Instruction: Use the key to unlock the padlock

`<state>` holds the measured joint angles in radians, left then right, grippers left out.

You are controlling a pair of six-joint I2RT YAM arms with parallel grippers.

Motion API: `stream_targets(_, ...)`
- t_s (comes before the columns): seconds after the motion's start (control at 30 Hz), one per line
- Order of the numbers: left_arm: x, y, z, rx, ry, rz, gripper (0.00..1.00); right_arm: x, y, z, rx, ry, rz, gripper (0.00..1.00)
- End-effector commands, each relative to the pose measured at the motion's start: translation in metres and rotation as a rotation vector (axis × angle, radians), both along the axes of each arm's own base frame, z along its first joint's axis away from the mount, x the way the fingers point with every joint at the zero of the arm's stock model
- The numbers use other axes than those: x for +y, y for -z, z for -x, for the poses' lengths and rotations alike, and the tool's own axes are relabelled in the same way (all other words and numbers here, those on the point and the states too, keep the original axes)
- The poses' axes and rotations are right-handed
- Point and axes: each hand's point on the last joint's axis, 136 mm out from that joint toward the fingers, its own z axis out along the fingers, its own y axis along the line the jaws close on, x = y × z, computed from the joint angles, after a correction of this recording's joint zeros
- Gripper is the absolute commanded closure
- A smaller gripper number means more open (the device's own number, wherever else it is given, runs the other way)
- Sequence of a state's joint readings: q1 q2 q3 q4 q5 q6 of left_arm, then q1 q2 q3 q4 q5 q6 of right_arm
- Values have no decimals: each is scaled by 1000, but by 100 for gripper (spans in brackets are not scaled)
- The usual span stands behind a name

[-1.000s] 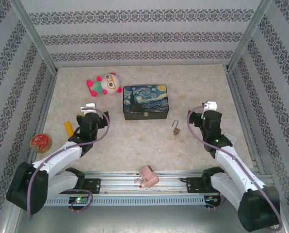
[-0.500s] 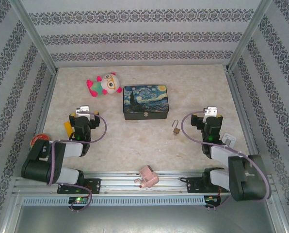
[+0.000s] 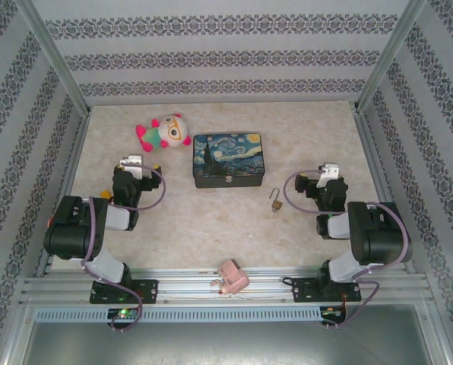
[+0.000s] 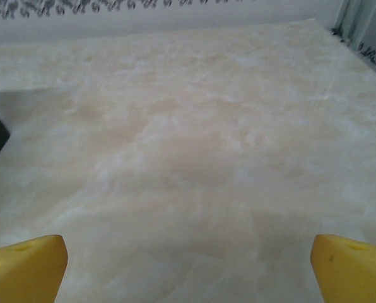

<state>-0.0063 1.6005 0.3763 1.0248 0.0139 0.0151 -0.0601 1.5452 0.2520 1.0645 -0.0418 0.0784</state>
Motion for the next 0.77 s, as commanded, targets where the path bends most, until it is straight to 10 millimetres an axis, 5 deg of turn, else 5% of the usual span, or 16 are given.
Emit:
stream_targets(0.0,15,8,6,27,-79,24,1,3,-26,-14,-85,-22,-32,2)
stream_targets(0.3,-8,9,3,49,62,17,1,6,-25,-17,-66,-30,-21,2)
stream_targets(0.73,5,10,3,51,-19,20,1,15,-19,-20,-25,-64,7,2)
